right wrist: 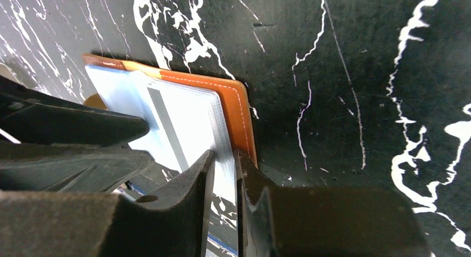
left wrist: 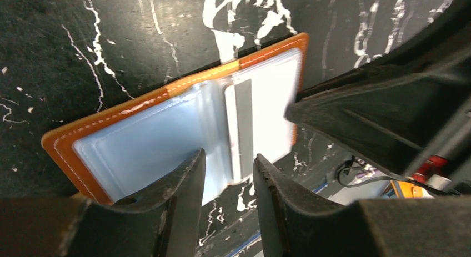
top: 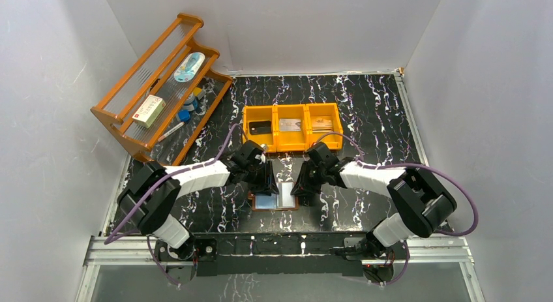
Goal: Take the credit cards out of the card holder
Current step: Remove the credit card from the card holder.
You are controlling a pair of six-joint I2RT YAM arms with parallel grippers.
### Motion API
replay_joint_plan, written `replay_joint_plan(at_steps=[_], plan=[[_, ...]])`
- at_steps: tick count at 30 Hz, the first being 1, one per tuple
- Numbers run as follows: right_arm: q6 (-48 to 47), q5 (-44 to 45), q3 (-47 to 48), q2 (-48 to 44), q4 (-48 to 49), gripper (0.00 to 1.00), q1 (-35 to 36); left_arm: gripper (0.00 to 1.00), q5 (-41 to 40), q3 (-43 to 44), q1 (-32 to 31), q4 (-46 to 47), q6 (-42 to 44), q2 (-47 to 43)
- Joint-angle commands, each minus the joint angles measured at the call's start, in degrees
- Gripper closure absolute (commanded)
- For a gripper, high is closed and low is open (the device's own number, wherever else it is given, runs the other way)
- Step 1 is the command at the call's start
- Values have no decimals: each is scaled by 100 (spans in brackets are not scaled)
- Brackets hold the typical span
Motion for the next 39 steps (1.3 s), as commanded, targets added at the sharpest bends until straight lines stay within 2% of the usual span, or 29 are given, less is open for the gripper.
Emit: replay_joint_plan(at_steps=[1,7,17,19,22,34,37,39], plan=[[-203,442,247,127,-501,72,-4,65,113,150,-7,-234,172,261],[-214,535,313,310,-678,73,-5,67,184,-24,-7,157,151,358],[-172,386,336,557,-641,73,-3,81,460,-180,-7,765,-65,615],[-173,377,322,554,-603,73,-5,85,647,-209,-6,998,-156,734],[-164,335,317,582,-571,73,-3,100,646,-351,-7,1285,-268,725],[-150,450,387,512,-655,74,-3,100,275,-394,-7,973,-116,191],[-172,382,375,486,-562,76,-3,100,193,-461,-7,906,-126,58],[-212,246,343,473,-383,84,-4,100,145,-490,-7,862,-119,-22]])
